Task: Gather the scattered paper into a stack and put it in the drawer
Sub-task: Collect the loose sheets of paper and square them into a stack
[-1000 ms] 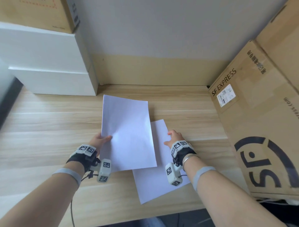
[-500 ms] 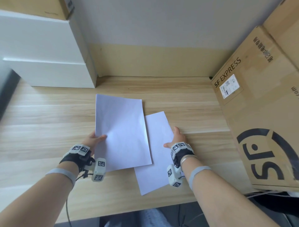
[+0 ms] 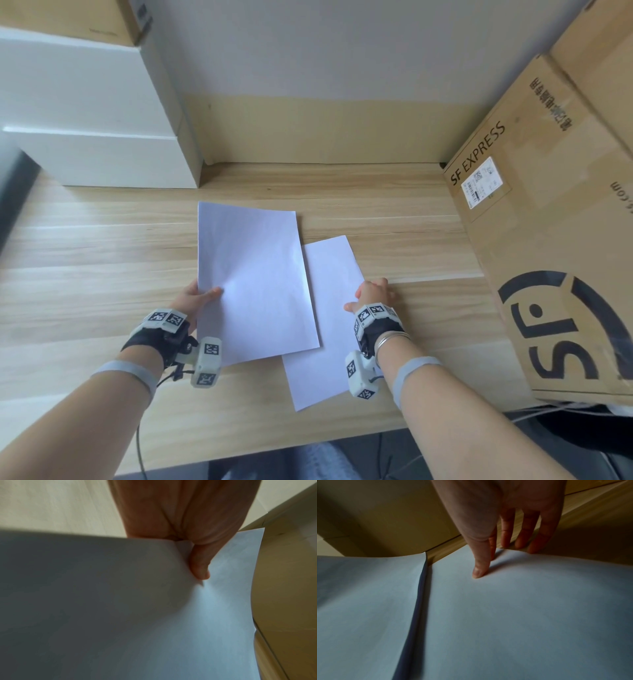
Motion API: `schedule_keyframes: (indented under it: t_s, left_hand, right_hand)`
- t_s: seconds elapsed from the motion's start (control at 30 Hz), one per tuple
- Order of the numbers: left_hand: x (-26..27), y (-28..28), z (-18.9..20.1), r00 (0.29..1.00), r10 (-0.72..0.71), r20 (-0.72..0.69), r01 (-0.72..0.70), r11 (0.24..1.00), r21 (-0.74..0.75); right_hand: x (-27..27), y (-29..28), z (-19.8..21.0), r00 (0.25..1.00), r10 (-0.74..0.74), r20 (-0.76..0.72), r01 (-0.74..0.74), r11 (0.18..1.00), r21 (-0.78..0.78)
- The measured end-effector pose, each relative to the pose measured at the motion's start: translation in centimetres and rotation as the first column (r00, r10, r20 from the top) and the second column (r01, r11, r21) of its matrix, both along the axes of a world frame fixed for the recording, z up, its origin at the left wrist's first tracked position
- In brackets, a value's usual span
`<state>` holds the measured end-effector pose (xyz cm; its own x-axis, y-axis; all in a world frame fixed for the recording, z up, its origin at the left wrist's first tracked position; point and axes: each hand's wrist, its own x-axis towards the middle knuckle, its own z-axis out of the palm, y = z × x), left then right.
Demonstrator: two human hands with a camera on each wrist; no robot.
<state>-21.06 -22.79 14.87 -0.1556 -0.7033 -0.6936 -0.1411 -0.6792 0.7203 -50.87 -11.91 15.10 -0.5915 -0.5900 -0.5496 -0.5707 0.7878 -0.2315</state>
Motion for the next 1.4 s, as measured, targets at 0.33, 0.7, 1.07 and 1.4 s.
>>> schedule_keyframes:
  t_s: [0.33,0.7,1.07,1.4]
  left_hand:
    - [0.3,0.0,-0.3,1.000,0.002,-0.014,-0.002,1.000,-0.003]
    - [0.6,0.1,-0.6,0.999,-0.034,0.010,0.034,0.999,0.006]
    - [0.4,-0.6,-1.3,0.999,-0.016,0.052,0.014,1.000,0.022]
    - [0.0,-1.2,-2.3,0.995,-0.027,0.100,0.022,0.998,0.057]
  right_hand:
    - [0.6,-0.1,-0.3,0.986,-0.148,0.081,0.153,0.986,-0.067]
    - [-0.1,-0.1,0.5,0.995,-0.035,-0.096,0.037,0.999,0.019]
    - [-4.3,0.6,2.3,0.979,-0.166,0.115,0.193,0.938,-0.288]
    - [-8.9,-1.4,6.7,0.975,-0.198,0.103,0.222,0.839,-0.497]
